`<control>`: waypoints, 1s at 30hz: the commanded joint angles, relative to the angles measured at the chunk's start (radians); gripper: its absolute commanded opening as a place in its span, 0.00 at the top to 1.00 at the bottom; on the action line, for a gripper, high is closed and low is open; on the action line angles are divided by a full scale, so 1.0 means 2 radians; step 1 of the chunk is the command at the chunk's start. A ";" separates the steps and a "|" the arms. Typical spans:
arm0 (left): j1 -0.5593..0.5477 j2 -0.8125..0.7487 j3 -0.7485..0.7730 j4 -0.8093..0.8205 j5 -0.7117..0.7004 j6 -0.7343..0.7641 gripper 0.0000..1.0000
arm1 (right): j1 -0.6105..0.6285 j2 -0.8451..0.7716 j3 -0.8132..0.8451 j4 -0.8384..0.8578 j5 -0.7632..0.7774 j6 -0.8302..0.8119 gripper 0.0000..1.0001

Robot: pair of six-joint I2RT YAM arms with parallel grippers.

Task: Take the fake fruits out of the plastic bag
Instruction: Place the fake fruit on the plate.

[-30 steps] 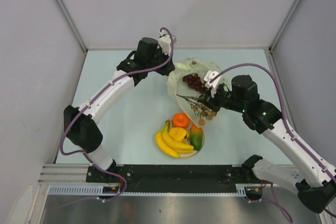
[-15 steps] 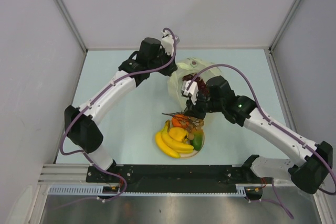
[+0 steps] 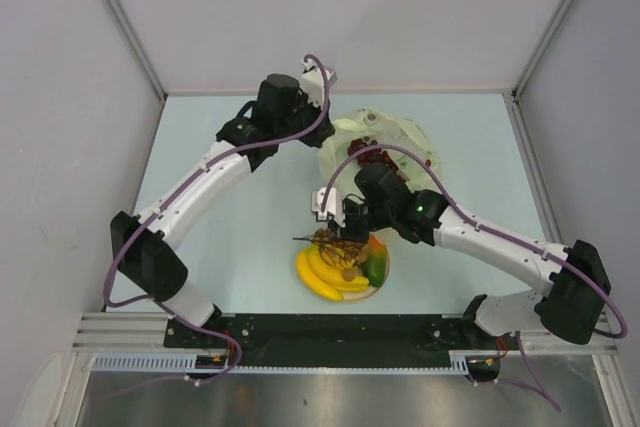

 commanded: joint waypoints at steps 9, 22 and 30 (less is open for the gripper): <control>-0.003 -0.048 -0.021 0.012 0.003 0.004 1.00 | 0.014 0.005 -0.025 0.030 0.039 -0.047 1.00; -0.003 -0.054 -0.025 0.014 0.007 0.000 1.00 | 0.016 0.018 -0.025 0.037 0.035 -0.032 0.91; -0.003 -0.056 -0.029 0.015 0.011 -0.002 1.00 | 0.016 0.023 -0.030 0.050 0.040 -0.025 0.78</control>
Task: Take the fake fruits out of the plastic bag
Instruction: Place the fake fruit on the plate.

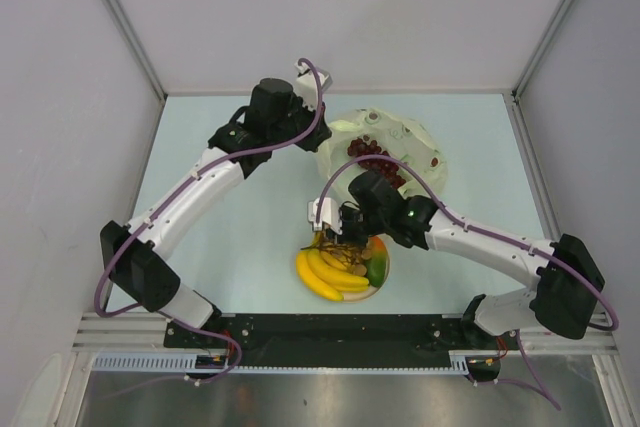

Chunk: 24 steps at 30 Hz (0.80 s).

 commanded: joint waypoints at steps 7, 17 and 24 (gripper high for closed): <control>-0.002 -0.020 -0.001 0.014 0.011 -0.002 1.00 | 0.003 0.000 -0.007 0.038 0.019 0.018 0.39; -0.002 -0.017 -0.005 0.010 0.007 0.002 1.00 | 0.003 -0.090 0.045 0.058 0.091 0.117 0.19; -0.002 -0.014 -0.003 0.005 -0.002 0.012 1.00 | -0.091 -0.109 0.046 0.028 0.095 0.180 0.25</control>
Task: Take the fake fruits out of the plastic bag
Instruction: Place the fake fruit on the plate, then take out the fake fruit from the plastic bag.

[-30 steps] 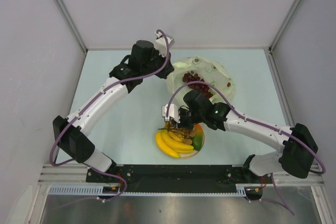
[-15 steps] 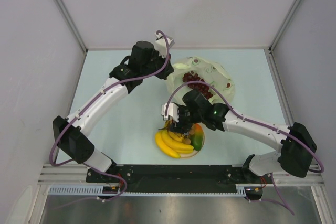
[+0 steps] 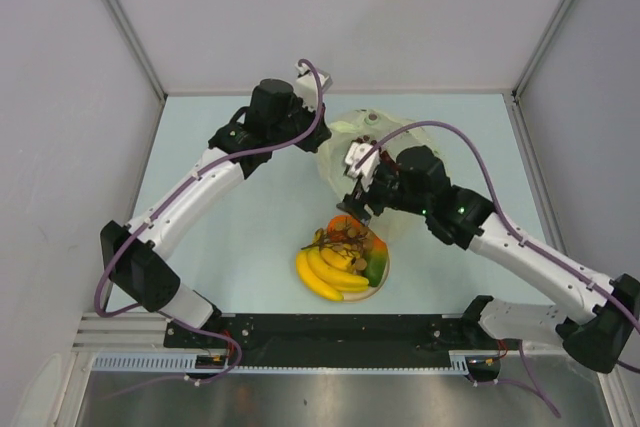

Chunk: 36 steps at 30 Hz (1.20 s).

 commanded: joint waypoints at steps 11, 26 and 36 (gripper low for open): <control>-0.002 -0.033 0.006 0.002 0.017 0.011 1.00 | -0.130 0.113 0.007 0.067 0.067 0.042 0.54; -0.002 -0.052 -0.005 0.005 0.036 0.017 1.00 | -0.183 0.324 0.113 0.193 0.133 0.129 0.54; -0.002 -0.048 -0.007 -0.005 0.019 0.047 1.00 | -0.193 0.420 0.183 0.211 0.111 0.163 0.51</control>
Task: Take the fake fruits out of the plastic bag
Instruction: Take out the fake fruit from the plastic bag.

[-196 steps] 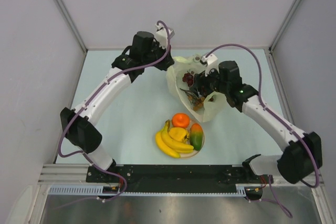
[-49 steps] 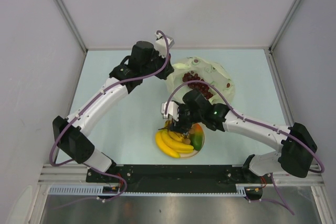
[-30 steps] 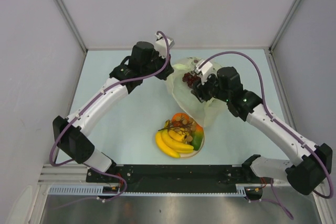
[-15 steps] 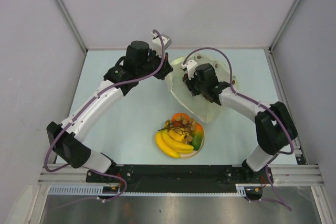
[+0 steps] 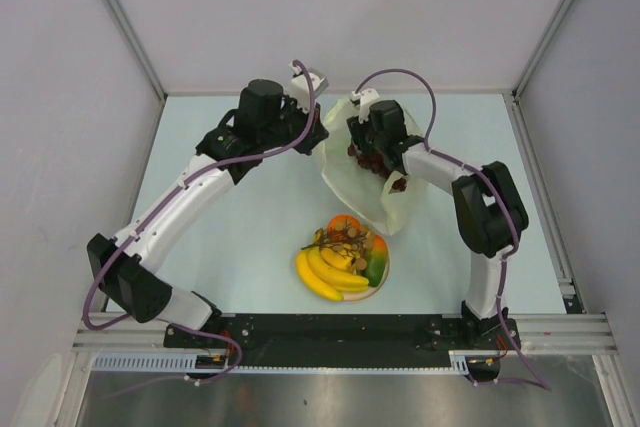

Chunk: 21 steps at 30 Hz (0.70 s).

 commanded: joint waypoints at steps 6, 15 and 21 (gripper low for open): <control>-0.008 -0.009 0.008 -0.005 -0.019 0.056 1.00 | -0.001 0.084 0.093 0.049 0.074 0.040 0.52; -0.014 -0.001 0.008 -0.008 -0.013 0.058 1.00 | 0.002 0.120 0.127 0.026 0.065 0.041 0.53; -0.015 0.007 0.015 -0.006 -0.016 0.061 1.00 | 0.006 0.117 0.106 0.016 0.063 0.052 0.54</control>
